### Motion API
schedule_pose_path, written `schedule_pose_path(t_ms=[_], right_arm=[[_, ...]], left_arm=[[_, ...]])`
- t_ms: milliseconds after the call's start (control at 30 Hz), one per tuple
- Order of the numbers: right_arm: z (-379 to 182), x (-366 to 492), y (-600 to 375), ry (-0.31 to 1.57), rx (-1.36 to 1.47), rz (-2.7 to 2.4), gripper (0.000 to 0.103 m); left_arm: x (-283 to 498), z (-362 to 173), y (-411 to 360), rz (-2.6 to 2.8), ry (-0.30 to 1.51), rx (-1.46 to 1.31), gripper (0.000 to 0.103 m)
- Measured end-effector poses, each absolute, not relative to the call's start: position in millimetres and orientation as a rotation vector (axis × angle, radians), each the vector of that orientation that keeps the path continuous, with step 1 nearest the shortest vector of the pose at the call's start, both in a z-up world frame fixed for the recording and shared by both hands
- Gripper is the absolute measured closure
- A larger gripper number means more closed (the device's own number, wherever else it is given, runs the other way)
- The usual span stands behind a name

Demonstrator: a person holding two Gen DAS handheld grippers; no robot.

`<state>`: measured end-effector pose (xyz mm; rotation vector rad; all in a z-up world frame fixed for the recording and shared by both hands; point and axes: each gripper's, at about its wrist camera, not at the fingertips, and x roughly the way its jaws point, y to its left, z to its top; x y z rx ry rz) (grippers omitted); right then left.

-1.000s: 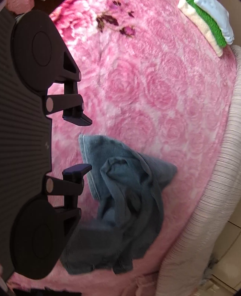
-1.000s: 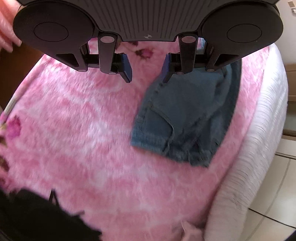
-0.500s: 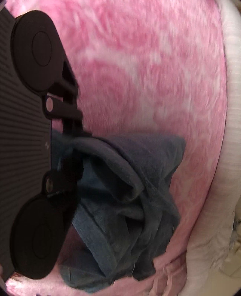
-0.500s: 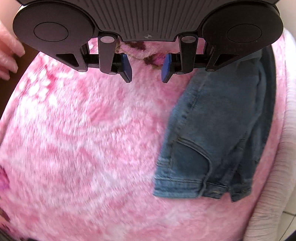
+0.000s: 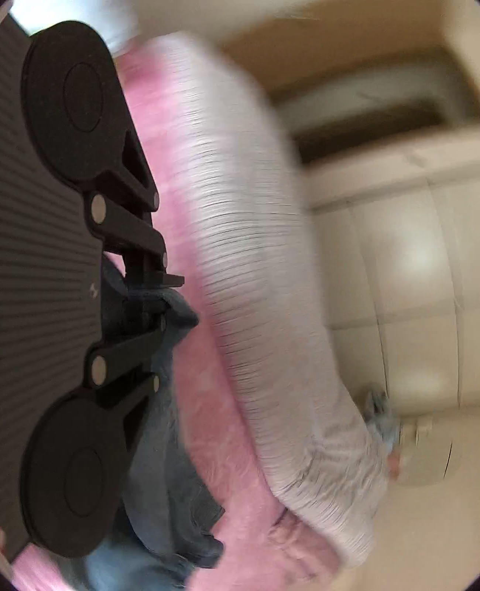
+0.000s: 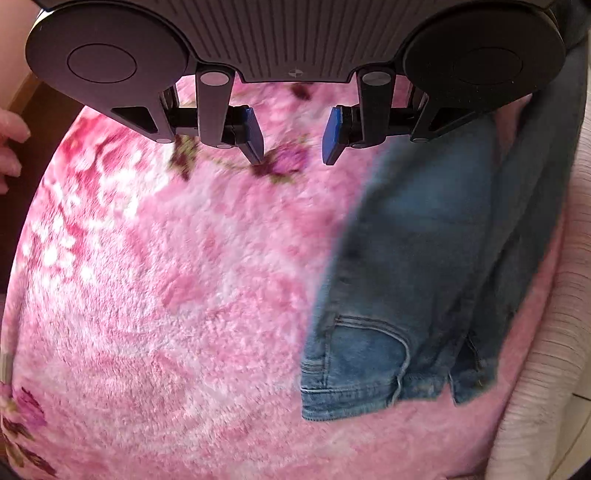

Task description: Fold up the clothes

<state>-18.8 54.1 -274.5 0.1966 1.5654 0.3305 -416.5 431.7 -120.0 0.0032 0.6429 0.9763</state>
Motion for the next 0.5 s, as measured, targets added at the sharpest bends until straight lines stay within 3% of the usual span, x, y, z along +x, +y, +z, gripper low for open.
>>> schedule_pose_path(t_ms=[100, 133, 167, 233, 367, 500], right_arm=[[-268.6, -28.7, 56.6, 1.542, 0.222, 0.336, 0.064], [-267.0, -32.0, 57.4, 1.535, 0.230, 0.338, 0.064], [-265.4, -35.2, 58.2, 1.527, 0.238, 0.340, 0.064], [-268.5, -40.5, 57.6, 1.531, 0.245, 0.330, 0.064], [-282.1, -44.9, 49.9, 1.563, 0.234, 0.291, 0.064], [-296.2, -38.6, 43.9, 1.580, 0.187, 0.253, 0.064]], left_arm=[[-407.6, -127.9, 446.7, 1.002, 0.837, 0.178, 0.089], [-413.2, -142.5, 454.8, 1.043, 0.900, 0.188, 0.078], [-422.9, -161.2, 464.5, 1.105, 0.974, 0.136, 0.074], [-449.5, -190.2, 477.2, 1.170, 1.050, -0.108, 0.077], [-511.5, -243.0, 466.4, 1.158, 0.958, -0.725, 0.075], [-537.8, -265.7, 450.6, 1.167, 0.786, -1.016, 0.073]])
